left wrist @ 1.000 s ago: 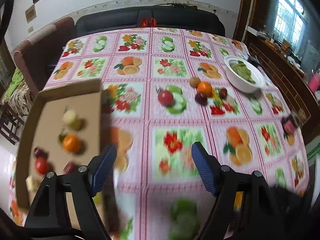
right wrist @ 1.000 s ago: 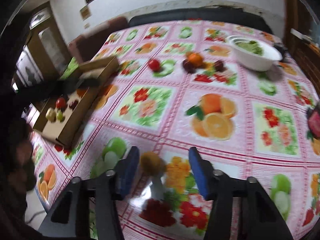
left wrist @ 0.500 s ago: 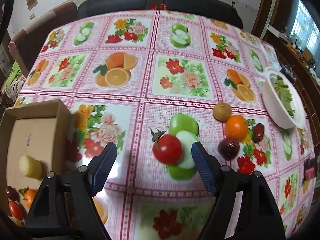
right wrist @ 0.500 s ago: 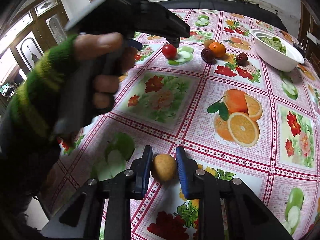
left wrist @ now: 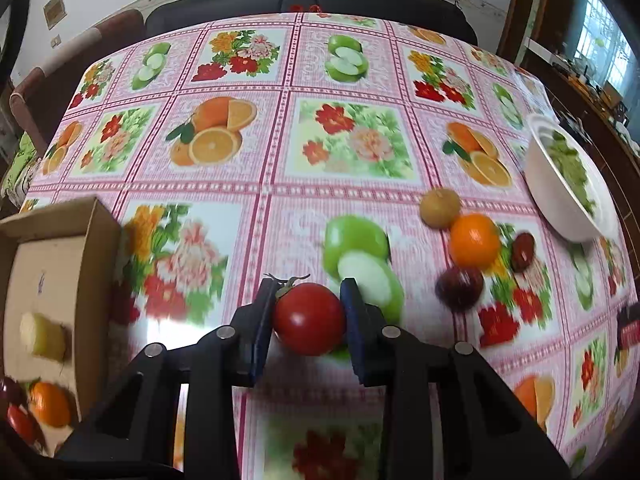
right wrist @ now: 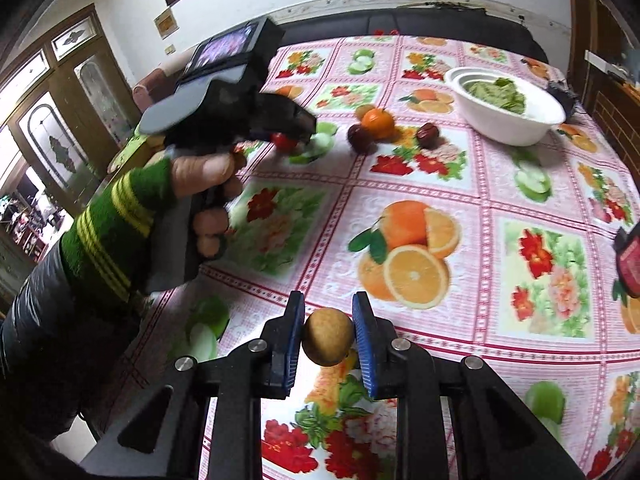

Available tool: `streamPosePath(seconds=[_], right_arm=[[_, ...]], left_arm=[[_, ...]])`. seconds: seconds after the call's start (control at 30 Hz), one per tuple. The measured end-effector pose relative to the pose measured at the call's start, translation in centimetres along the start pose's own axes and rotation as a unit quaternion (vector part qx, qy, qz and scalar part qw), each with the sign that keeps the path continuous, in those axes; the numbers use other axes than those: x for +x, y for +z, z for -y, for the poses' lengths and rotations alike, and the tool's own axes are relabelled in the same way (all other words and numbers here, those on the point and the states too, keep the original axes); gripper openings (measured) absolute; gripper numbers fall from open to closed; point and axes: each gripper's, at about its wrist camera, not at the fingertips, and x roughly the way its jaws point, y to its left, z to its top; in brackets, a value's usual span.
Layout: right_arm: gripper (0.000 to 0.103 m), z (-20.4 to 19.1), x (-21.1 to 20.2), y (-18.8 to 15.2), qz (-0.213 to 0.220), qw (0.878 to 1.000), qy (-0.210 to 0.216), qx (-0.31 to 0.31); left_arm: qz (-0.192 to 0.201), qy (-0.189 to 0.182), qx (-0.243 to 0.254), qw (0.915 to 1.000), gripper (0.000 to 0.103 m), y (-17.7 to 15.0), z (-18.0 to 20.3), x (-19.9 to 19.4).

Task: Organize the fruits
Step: 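Grasp the red tomato with the left tool while the right tool grasps the brown kiwi, then carry the tomato and kiwi in both tools over the cardboard box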

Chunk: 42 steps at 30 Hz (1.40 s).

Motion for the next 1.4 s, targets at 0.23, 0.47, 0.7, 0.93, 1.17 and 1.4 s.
streamPosePath(seconds=[0.23, 0.47, 0.7, 0.93, 1.17, 1.4], right_arm=[[0.025, 0.6, -2.5, 0.4, 0.027, 0.999, -0.023, 0.009], [0.025, 0.1, -4.4, 0.4, 0.046, 0.998, -0.037, 0.01], [0.025, -2.0, -5.6, 0.2, 0.06, 0.998, -0.034, -0.002], [0.025, -4.0, -6.3, 0.1, 0.065, 0.997, -0.033, -0.02], [0.025, -5.0, -6.8, 0.0, 0.069, 0.997, -0.033, -0.027], [0.025, -5.7, -7.1, -0.1, 0.07, 0.996, -0.035, -0.031]], left_arm=[[0.04, 0.022, 0.035, 0.9983, 0.03, -3.8, 0.2, -6.4], [0.067, 0.027, 0.049, 0.9962, 0.03, -7.9, -1.2, -12.4], [0.072, 0.019, 0.042, 0.9963, 0.03, -10.5, -3.0, -15.5], [0.078, 0.019, 0.026, 0.9964, 0.03, -11.6, -4.7, -16.7], [0.082, 0.01, 0.024, 0.9963, 0.03, -12.3, -5.2, -17.5], [0.079, -0.004, 0.025, 0.9966, 0.03, -12.6, -5.1, -17.9]])
